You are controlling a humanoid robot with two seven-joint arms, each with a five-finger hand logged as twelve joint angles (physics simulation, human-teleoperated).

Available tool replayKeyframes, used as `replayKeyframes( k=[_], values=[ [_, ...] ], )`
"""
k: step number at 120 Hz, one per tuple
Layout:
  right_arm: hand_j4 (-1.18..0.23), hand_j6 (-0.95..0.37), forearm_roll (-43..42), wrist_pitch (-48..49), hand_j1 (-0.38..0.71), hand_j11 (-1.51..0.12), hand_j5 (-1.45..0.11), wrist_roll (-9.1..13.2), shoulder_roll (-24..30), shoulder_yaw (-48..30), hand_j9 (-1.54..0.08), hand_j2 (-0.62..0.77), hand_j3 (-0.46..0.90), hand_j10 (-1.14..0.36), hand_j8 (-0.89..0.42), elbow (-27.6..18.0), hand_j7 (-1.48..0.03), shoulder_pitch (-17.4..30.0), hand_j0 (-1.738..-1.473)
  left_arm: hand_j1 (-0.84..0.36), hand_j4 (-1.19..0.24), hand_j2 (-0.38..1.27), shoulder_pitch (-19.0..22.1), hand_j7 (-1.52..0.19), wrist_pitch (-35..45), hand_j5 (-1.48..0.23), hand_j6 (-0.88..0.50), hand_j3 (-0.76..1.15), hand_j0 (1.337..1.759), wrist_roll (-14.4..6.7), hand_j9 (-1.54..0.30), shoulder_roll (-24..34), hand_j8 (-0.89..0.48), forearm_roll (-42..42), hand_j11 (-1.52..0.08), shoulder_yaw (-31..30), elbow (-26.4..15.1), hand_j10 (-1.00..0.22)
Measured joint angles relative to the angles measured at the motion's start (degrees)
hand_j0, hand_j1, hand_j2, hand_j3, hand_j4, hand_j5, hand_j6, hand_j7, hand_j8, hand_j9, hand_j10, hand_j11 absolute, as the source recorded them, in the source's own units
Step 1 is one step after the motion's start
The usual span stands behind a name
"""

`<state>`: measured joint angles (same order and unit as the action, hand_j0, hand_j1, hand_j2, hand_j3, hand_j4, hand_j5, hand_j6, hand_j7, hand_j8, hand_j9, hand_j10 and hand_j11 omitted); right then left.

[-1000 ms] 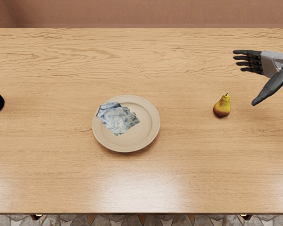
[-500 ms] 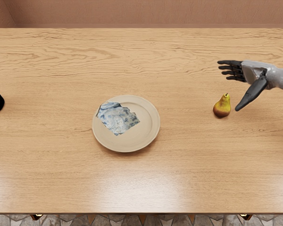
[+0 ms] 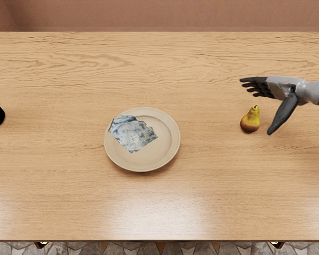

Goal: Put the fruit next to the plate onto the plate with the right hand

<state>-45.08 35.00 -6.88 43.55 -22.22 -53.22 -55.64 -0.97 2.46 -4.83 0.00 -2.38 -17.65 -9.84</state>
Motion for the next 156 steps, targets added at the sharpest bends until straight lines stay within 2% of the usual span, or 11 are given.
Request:
replayKeyframes(
  k=[13,20,48,67,80,107,134,156],
  values=[
    [-0.03,-0.03,1.4,0.0,-0.32,-0.04,-0.04,0.1,-0.2,0.3,-0.04,0.00,0.00,-0.03,-0.03,0.6,-0.04,0.4,-1.658,0.35,0.00,0.00,0.0,0.00,0.0,0.00,0.00,0.00,1.658,0.0,0.00,0.0,0.00,0.0,0.00,0.0,0.0,0.00],
    [-0.03,-0.03,1.5,0.0,-0.32,-0.04,-0.04,-0.5,-0.6,0.4,-0.04,0.00,0.00,-0.03,-0.03,1.1,-0.04,0.6,-1.658,0.35,0.00,0.00,0.0,0.00,0.0,0.00,0.00,0.00,1.658,0.0,0.00,0.0,0.00,0.0,0.00,0.0,0.0,0.00],
    [-0.03,-0.04,2.1,0.0,-0.31,-0.04,-0.04,-13.4,-2.7,1.8,-0.04,0.00,0.00,-0.03,-0.03,4.3,-0.04,3.3,-1.658,0.35,0.00,0.00,0.0,0.00,0.0,0.00,0.00,0.00,1.658,0.0,0.00,0.0,0.00,0.0,0.00,0.0,0.0,0.00],
    [-0.03,-0.04,2.4,-1.0,-0.31,-0.04,-0.04,-18.1,-1.7,2.0,-0.04,0.00,0.00,-0.03,-0.03,4.9,-0.04,5.5,-1.658,0.35,0.00,0.00,0.0,0.00,0.0,0.00,0.00,0.00,1.658,0.0,0.00,0.0,0.00,0.0,0.00,0.0,0.0,0.00],
    [-0.03,-0.04,2.4,-4.0,-0.31,-0.04,-0.04,-19.4,-1.6,2.2,-0.04,0.00,0.00,-0.03,-0.03,5.6,-0.04,7.0,-1.658,0.35,0.00,0.00,0.0,0.00,0.0,0.00,0.00,0.00,1.658,0.0,0.00,0.0,0.00,0.0,0.00,0.0,0.0,0.00],
    [-0.03,-0.04,2.5,-6.5,-0.31,-0.04,-0.04,-20.1,-5.4,2.3,-0.04,0.00,0.00,-0.03,-0.03,10.1,-0.04,8.4,-1.658,0.35,0.00,0.00,0.0,0.00,0.0,0.00,0.00,0.00,1.658,0.0,0.00,0.0,0.00,0.0,0.00,0.0,0.0,0.00],
    [-0.03,-0.04,1.8,-7.4,-0.31,-0.04,-0.04,-23.4,-7.6,2.4,-0.04,0.00,0.00,-0.03,-0.03,11.6,-0.04,9.7,-1.658,0.35,0.00,0.00,0.0,0.00,0.0,0.00,0.00,0.00,1.658,0.0,0.00,0.0,0.00,0.0,0.00,0.0,0.0,0.00],
    [-0.03,-0.04,1.7,-8.0,-0.31,-0.04,-0.04,-24.4,-8.9,2.5,-0.04,0.00,0.00,-0.03,-0.03,13.3,-0.04,10.9,-1.658,0.35,0.00,0.00,0.0,0.00,0.0,0.00,0.00,0.00,1.658,0.0,0.00,0.0,0.00,0.0,0.00,0.0,0.0,0.00]
  ],
)
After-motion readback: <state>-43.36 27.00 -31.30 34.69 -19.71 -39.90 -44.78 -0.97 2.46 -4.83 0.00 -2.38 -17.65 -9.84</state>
